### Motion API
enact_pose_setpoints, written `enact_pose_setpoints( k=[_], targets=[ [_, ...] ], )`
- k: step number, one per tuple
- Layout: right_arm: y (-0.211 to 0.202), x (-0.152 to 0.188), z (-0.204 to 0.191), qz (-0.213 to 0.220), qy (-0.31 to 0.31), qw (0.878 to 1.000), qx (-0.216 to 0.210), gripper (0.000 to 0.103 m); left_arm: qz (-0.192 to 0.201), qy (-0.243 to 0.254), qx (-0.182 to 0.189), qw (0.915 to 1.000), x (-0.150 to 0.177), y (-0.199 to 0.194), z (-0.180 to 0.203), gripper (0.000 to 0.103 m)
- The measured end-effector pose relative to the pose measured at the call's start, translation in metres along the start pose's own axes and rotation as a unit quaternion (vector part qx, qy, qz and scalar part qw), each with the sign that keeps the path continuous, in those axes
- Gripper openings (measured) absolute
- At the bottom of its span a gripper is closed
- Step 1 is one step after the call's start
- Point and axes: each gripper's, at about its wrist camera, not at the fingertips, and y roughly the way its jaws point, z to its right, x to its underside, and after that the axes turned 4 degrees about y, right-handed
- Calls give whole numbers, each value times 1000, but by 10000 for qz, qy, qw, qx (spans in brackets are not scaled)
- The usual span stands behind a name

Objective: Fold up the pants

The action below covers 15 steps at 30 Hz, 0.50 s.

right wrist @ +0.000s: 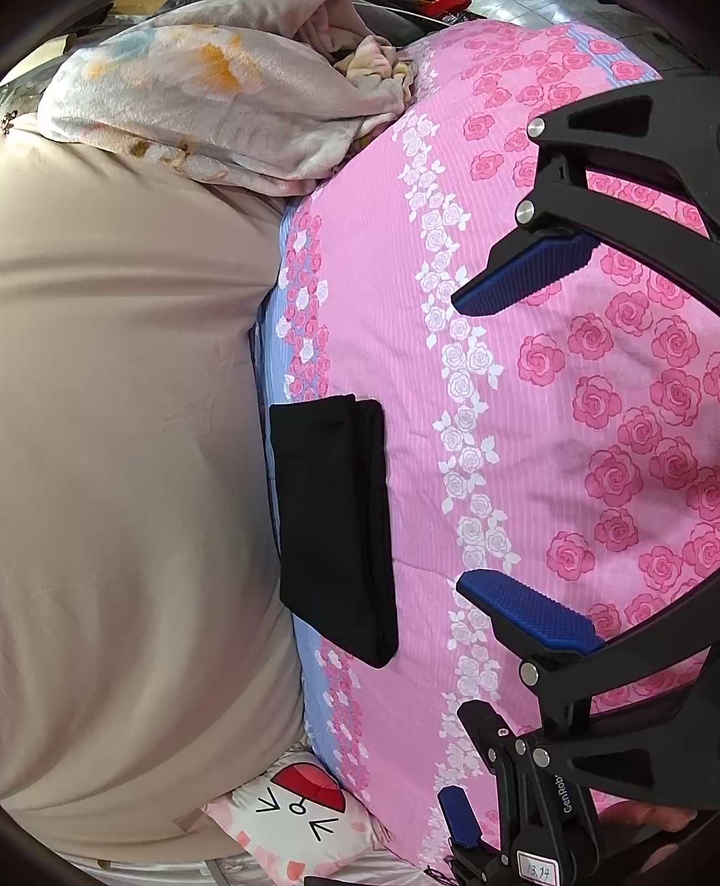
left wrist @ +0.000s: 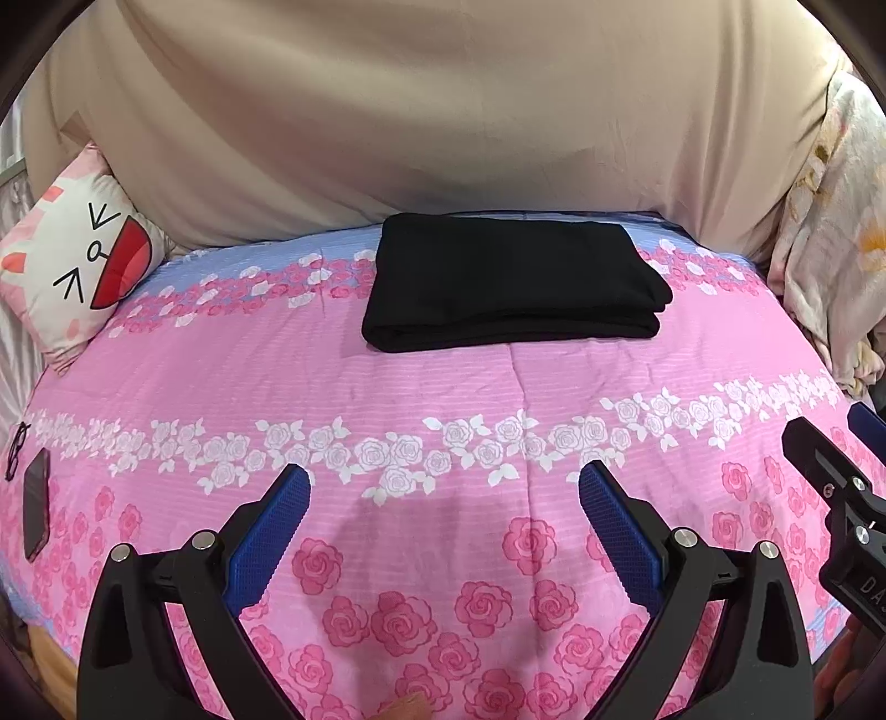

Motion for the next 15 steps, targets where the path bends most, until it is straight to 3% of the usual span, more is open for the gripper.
enact_pose_setpoints(
  k=[15],
  targets=[
    [11, 5, -2, -166, -28, 9999, 19, 91, -307, -27, 66, 9995, 4, 18, 1, 96]
  ],
)
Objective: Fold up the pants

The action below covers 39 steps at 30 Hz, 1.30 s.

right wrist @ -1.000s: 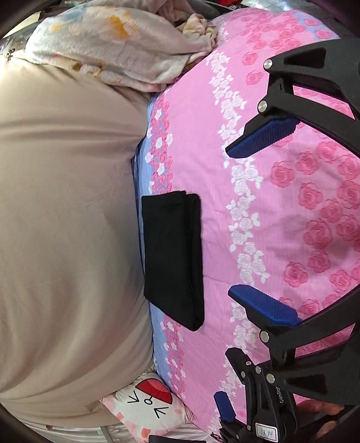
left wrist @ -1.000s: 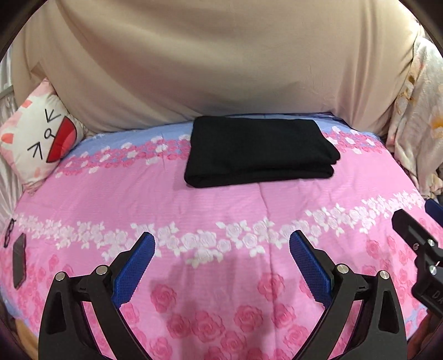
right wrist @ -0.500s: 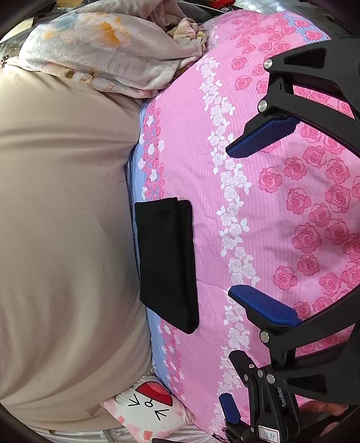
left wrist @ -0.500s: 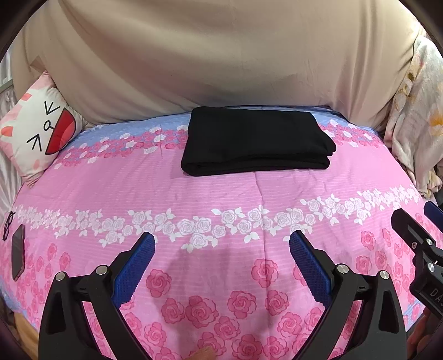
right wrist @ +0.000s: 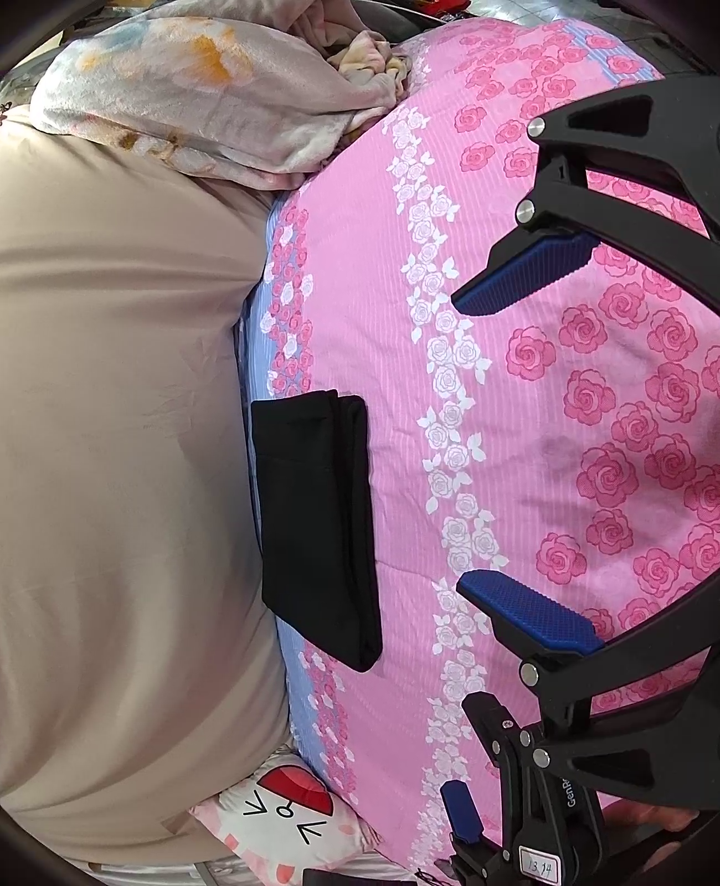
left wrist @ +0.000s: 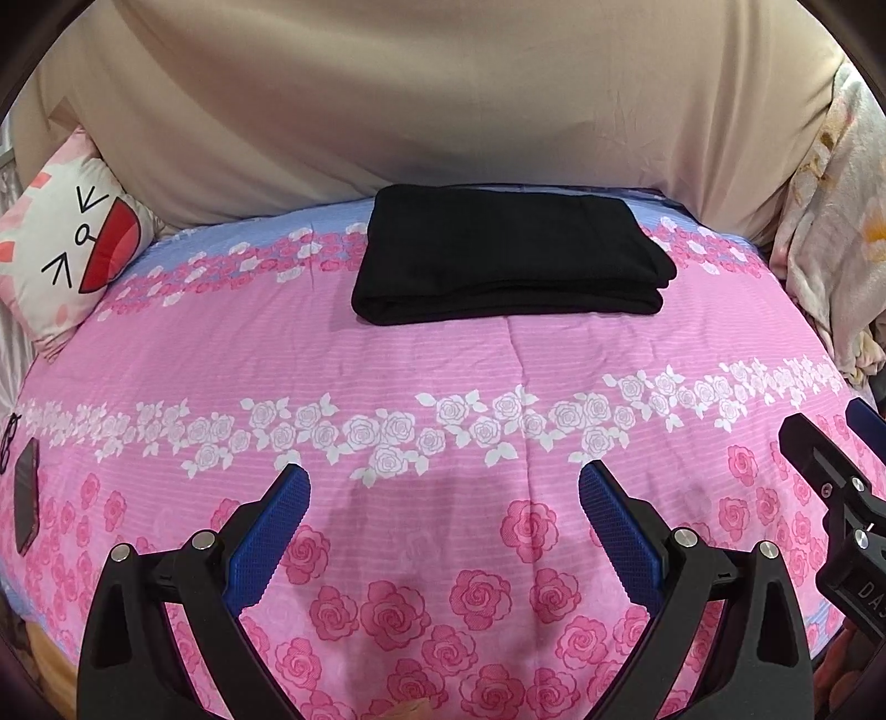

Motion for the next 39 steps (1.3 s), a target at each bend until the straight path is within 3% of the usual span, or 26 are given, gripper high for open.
enact_pose_setpoints(
  k=[39],
  targets=[
    [5, 2, -1, -68, -29, 10000, 13, 91, -37, 45, -25, 10000, 2, 5, 0, 96]
  ],
)
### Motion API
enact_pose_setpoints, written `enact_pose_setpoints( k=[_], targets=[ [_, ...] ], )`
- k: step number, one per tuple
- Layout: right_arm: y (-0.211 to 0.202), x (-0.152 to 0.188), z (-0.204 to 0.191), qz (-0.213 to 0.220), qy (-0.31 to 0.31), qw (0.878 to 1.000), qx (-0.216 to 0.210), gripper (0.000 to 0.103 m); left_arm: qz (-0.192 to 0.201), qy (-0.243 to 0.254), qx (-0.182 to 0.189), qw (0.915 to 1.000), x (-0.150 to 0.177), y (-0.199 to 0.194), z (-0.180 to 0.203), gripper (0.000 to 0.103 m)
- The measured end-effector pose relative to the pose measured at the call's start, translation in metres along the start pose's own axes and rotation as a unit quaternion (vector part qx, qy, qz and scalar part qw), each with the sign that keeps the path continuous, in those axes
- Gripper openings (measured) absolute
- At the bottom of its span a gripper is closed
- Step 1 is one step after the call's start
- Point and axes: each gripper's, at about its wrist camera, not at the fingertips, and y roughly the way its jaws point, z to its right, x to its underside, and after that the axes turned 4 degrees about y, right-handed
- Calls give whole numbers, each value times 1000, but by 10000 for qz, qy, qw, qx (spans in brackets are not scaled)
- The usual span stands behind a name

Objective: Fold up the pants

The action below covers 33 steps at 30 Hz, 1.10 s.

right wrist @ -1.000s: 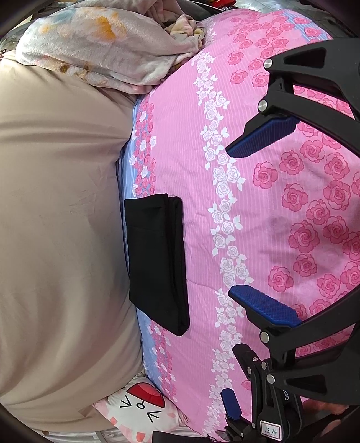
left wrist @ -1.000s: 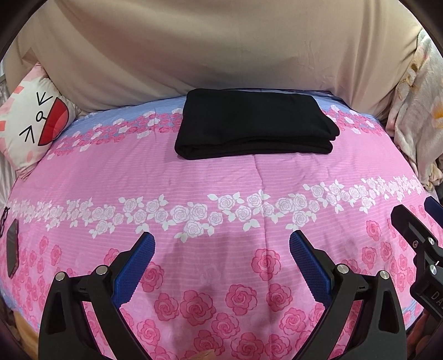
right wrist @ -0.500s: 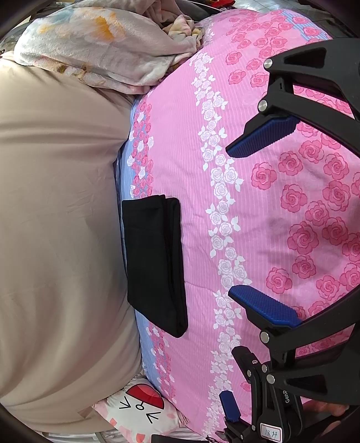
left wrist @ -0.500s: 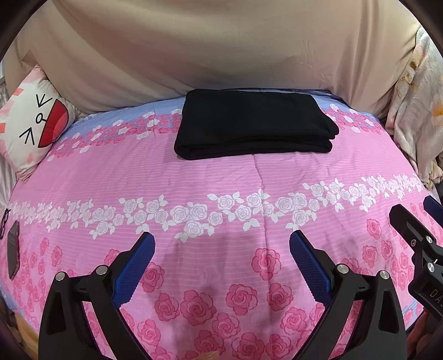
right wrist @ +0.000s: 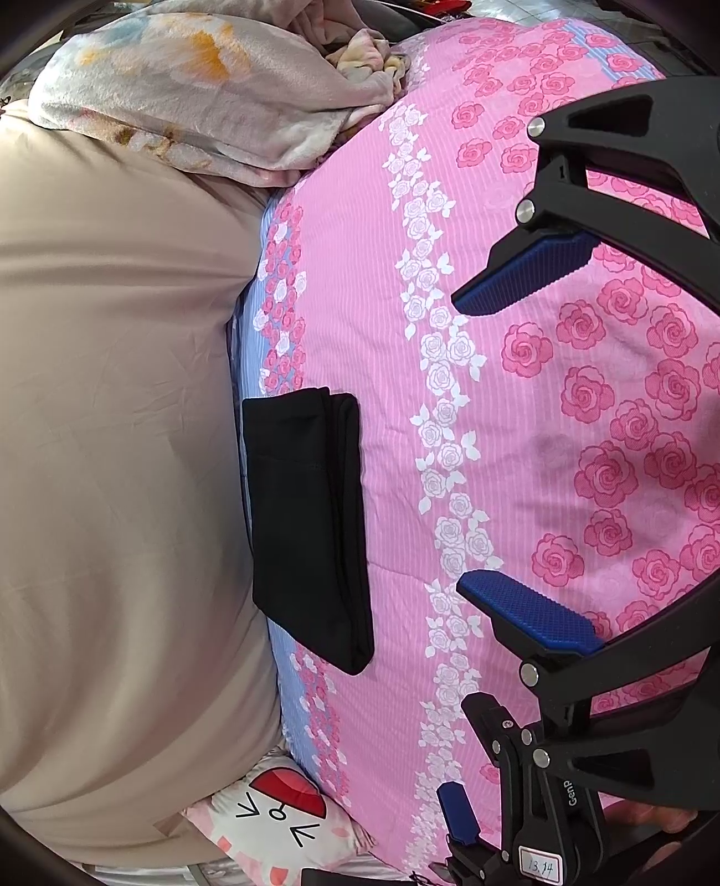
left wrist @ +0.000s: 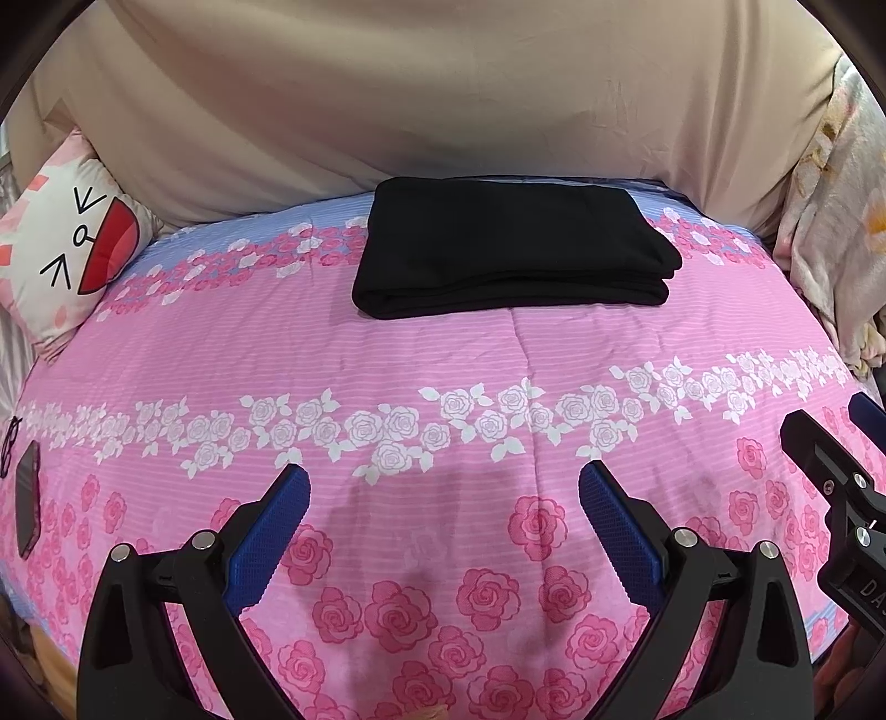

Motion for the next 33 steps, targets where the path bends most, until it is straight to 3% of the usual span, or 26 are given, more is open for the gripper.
enact_pose_setpoints(
  k=[13, 20, 23, 28, 33],
  targets=[
    [1, 0, 1, -13, -14, 10000, -6, 91, 18, 57, 91, 9999, 1, -1, 0, 96],
    [2, 1, 3, -25, -12, 10000, 5, 91, 334, -56, 453, 9984, 3, -7, -2, 96],
    [3, 2, 5, -37, 5, 10000, -2, 92, 475, 8, 291, 9984, 4, -10, 0, 96],
    [4, 2, 8, -56, 27, 10000, 14, 92, 90, 62, 31, 9999, 4, 2, -1, 96],
    [7, 3, 9, -122, 21, 9999, 29, 92, 9, 141, 8, 9999, 8, 5, -1, 96]
  ],
)
